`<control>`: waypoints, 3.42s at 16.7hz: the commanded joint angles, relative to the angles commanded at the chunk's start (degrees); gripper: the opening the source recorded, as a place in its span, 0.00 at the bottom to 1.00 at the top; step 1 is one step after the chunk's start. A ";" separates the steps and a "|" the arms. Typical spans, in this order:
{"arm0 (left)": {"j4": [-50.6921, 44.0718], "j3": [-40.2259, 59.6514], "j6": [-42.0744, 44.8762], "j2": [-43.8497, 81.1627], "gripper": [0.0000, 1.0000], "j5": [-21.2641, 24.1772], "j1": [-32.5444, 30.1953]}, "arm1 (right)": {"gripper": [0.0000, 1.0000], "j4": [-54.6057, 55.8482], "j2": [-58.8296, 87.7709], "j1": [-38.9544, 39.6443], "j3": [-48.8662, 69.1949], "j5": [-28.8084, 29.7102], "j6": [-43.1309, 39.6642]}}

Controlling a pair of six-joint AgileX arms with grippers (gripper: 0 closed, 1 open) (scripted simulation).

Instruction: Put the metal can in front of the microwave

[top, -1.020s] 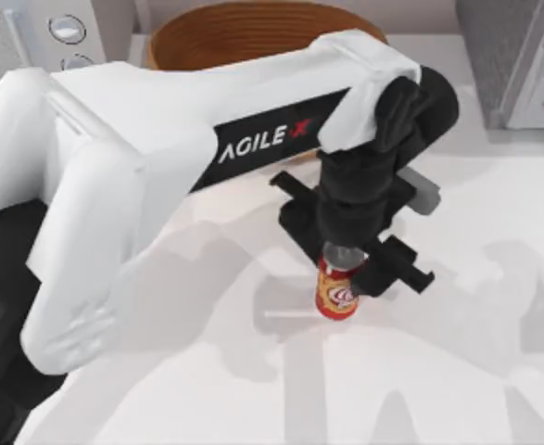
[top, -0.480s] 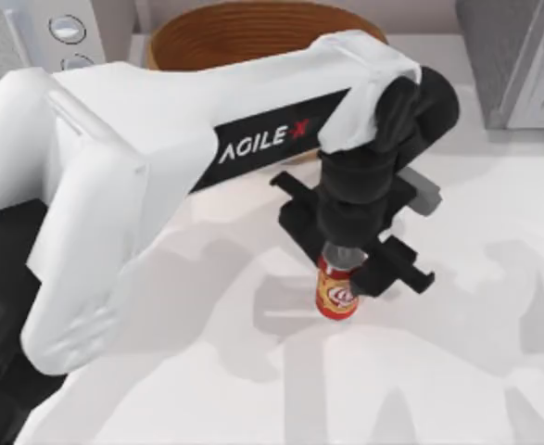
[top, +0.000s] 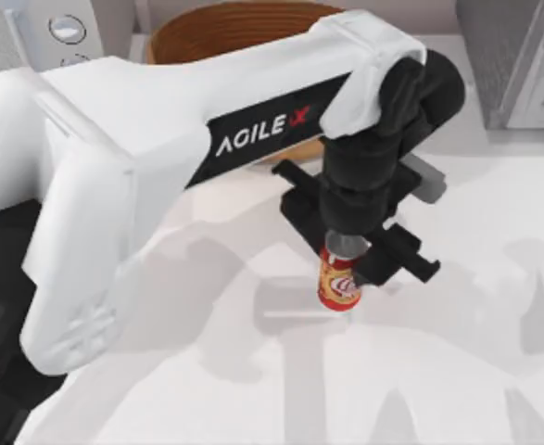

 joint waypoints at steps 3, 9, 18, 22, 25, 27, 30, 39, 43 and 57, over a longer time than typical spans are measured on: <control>-4.52 3.94 0.01 -0.17 0.00 -0.20 -0.05 | 1.00 0.00 0.00 0.00 0.00 0.00 0.00; -5.22 4.50 0.15 0.01 0.00 -0.26 0.04 | 1.00 0.00 0.00 0.00 0.00 0.00 0.00; -8.05 4.25 8.65 -3.88 0.00 -1.24 22.18 | 1.00 0.00 0.00 0.00 0.00 0.00 0.00; -9.07 2.51 14.31 -3.70 0.00 -1.33 38.76 | 1.00 0.00 0.00 0.00 0.00 0.00 0.00; -8.75 1.70 18.29 -3.08 0.00 -1.16 50.79 | 1.00 0.00 0.00 0.00 0.00 0.00 0.00; -7.89 1.81 20.55 -2.75 0.00 -0.98 57.81 | 1.00 0.00 0.00 0.00 0.00 0.00 0.00; -6.37 2.48 22.98 -2.45 0.00 -0.72 65.61 | 1.00 0.00 0.00 0.00 0.00 0.00 0.00; -5.08 2.31 24.05 -2.46 0.00 -0.73 68.82 | 1.00 0.00 0.00 0.00 0.00 0.00 0.00; -3.71 1.08 24.01 -2.42 0.00 -0.60 68.95 | 1.00 0.00 0.00 0.00 0.00 0.00 0.00; -3.71 1.08 24.01 -2.42 0.90 -0.60 68.95 | 1.00 0.00 0.00 0.00 0.00 0.00 0.00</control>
